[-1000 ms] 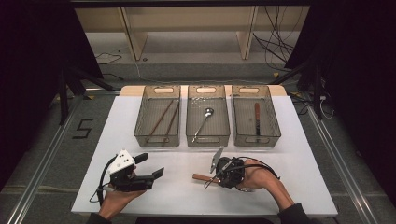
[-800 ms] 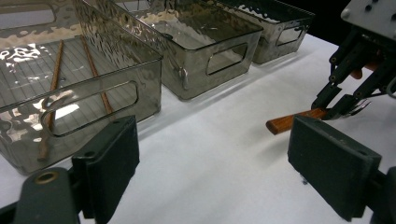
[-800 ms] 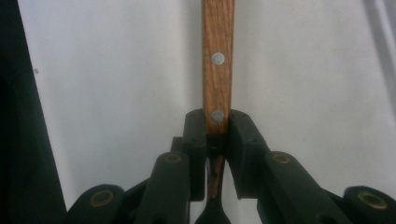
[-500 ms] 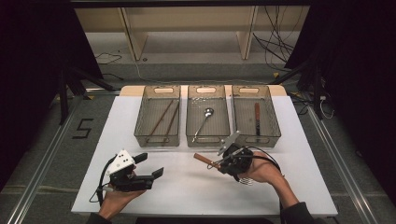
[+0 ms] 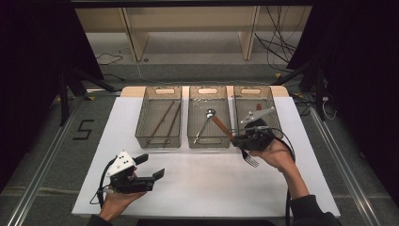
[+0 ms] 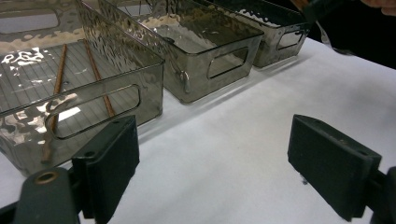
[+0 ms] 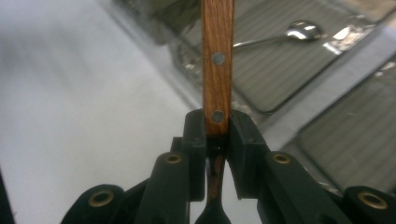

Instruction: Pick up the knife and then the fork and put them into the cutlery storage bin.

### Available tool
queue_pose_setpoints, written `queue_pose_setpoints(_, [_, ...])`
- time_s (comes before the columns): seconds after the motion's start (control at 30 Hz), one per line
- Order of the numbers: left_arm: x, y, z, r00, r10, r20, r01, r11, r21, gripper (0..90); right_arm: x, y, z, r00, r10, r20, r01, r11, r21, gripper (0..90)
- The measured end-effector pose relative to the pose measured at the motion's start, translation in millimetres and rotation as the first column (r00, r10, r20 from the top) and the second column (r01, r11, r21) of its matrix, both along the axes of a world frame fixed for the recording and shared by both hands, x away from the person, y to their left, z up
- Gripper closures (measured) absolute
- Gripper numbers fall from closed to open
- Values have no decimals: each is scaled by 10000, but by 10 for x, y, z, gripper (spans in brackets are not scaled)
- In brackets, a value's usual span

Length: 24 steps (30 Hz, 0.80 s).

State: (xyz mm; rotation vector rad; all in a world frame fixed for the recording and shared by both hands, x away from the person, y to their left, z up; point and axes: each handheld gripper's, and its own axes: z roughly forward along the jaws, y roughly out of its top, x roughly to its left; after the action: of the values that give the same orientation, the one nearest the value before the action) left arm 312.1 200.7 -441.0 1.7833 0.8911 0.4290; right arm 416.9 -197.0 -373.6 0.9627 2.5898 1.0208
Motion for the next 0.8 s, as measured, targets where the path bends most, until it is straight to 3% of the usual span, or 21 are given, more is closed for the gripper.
queue_pose_setpoints(0.37, [-1, 2, 1, 10000, 15, -19, -16, 10000, -29, 162, 250, -234, 184, 9904, -1373, 153, 1361, 9885, 657, 785])
queue_pose_setpoints(0.63, [2, 7, 2, 10000, 31, -23, -31, 10000, -68, 162, 469, -362, 271, 9701, -2420, 193, 2396, 9671, 859, 785])
queue_pose_setpoints(0.8, [4, 13, 3, 10000, 27, -9, -27, 10000, -45, 162, 610, -437, 304, 9507, -3101, 71, 3074, 9450, 1116, 784])
